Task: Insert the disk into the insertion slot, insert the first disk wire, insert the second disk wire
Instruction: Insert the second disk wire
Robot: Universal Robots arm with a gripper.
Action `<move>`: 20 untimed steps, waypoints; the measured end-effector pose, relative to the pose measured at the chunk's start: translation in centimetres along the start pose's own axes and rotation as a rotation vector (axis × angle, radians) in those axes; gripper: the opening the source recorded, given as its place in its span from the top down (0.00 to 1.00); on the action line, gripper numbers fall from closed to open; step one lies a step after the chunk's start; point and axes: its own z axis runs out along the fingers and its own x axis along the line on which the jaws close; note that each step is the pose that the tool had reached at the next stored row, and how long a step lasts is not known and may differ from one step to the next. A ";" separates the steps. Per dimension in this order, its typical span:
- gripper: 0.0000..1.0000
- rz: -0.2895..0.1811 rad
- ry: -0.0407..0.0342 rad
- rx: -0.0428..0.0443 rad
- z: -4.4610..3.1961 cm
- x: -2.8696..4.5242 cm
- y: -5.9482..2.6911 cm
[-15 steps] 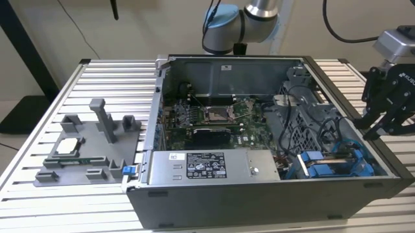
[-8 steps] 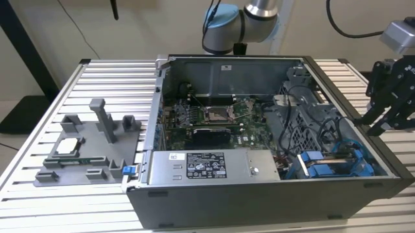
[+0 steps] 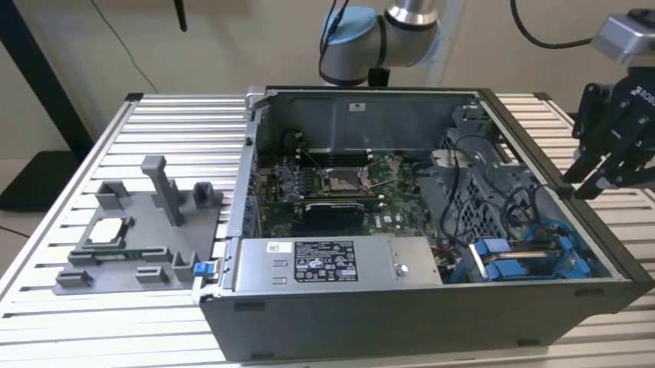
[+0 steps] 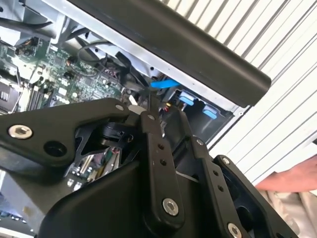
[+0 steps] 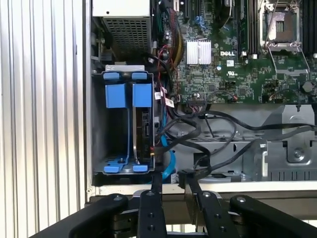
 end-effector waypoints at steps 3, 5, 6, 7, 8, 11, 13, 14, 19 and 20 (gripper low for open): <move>0.00 0.000 0.0116 0.0005 0.04 -0.62 0.03; 0.00 0.000 0.0262 0.0011 0.12 -0.79 0.03; 0.00 -0.001 0.0324 0.0013 0.16 -0.86 0.02; 0.00 -0.001 0.0375 0.0016 0.21 -0.93 0.03; 0.00 -0.002 0.0397 0.0020 0.25 -1.00 0.03; 0.00 -0.003 0.0403 0.0046 0.34 -1.19 0.03; 0.00 -0.004 0.0403 0.0072 0.41 -1.25 0.02; 0.00 -0.004 0.0401 0.0085 0.47 -1.26 0.01; 0.00 -0.006 0.0399 0.0172 0.76 -1.38 0.01; 0.00 -0.006 0.0400 0.0186 0.81 -1.38 0.00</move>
